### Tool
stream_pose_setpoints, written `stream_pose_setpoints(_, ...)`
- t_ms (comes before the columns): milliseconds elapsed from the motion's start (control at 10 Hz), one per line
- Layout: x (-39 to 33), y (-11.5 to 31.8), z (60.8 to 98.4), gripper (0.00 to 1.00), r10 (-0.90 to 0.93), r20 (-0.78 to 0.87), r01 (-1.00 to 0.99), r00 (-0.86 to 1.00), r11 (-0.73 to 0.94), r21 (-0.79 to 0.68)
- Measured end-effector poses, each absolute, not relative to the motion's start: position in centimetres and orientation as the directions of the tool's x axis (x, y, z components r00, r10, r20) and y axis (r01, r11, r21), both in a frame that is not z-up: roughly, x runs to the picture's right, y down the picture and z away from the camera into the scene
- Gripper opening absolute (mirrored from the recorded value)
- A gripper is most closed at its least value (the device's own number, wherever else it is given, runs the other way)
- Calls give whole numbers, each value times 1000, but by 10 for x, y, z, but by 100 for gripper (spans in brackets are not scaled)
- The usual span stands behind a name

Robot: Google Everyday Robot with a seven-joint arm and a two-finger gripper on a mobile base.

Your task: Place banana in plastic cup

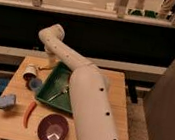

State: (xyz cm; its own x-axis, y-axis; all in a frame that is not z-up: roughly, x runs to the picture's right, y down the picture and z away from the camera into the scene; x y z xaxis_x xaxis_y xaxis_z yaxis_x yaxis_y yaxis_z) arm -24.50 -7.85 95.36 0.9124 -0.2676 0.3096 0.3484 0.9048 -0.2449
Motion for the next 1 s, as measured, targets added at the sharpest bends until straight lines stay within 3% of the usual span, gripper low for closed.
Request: stream_pose_setpoints(1000,-277,-56,984,80,-261,362,370,895,888,-273)
